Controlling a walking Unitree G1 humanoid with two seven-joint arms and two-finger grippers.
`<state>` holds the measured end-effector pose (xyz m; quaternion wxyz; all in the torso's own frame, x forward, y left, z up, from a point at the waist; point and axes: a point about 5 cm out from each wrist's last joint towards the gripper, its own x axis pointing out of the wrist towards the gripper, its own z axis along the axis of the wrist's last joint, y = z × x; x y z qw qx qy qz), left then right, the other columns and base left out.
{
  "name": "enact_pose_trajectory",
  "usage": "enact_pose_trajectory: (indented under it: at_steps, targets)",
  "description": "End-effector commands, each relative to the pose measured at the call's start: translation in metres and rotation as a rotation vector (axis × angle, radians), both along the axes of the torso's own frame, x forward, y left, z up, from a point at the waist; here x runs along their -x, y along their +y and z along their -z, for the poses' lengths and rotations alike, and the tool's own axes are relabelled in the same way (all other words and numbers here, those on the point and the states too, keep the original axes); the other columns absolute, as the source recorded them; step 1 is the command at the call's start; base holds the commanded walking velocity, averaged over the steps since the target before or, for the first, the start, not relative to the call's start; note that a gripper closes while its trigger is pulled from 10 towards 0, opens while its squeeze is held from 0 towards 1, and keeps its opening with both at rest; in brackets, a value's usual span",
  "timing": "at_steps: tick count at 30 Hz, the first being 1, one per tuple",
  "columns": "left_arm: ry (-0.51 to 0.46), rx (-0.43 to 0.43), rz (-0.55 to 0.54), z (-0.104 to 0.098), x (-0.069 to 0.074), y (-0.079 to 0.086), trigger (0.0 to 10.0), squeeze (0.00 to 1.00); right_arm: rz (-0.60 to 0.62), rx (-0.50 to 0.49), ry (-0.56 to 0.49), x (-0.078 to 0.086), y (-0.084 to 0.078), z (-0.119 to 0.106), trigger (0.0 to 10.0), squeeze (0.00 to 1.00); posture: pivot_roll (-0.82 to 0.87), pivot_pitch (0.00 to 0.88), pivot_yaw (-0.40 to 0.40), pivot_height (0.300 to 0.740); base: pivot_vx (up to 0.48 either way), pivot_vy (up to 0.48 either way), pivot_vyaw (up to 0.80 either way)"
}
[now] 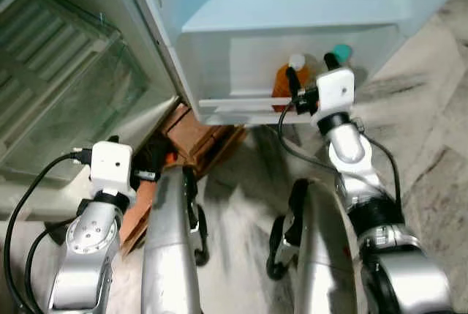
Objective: Restocking fridge
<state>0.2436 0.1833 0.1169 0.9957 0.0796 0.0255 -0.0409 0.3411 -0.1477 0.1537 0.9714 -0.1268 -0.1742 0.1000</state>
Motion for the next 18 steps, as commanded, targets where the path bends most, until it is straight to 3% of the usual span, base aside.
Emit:
enact_pose_trajectory:
  at_steps: [1,3,10,11,18]
  targets:
    - [0.019,-0.006,-0.02,0.007,0.003,0.003,10.0,0.0,-0.012,-0.015,0.012,0.005,0.002,0.002,10.0,1.0,0.12,0.192,0.029,0.546,0.0,0.0,0.0]
    - [0.017,0.007,-0.033,0.011,0.003,0.001,10.0,0.0,0.052,-0.083,0.053,0.028,-0.004,0.02,10.0,1.0,0.11,0.15,0.024,0.546,0.0,0.0,0.0]
    - [0.019,0.015,-0.038,0.017,0.003,-0.002,10.0,0.0,0.138,-0.119,0.1,0.049,-0.013,0.038,10.0,1.0,0.09,0.089,0.033,0.546,0.0,0.0,0.0]
    - [0.018,0.018,-0.038,0.02,0.001,-0.003,10.0,0.0,0.155,-0.109,0.109,0.057,-0.015,0.041,10.0,0.0,0.08,0.06,0.037,0.546,0.0,0.0,0.0]
    - [0.013,0.032,-0.029,0.028,-0.009,-0.006,10.0,0.0,0.144,-0.14,0.15,0.076,-0.017,0.042,10.0,0.0,0.04,0.0,0.048,0.546,0.0,0.0,0.0]
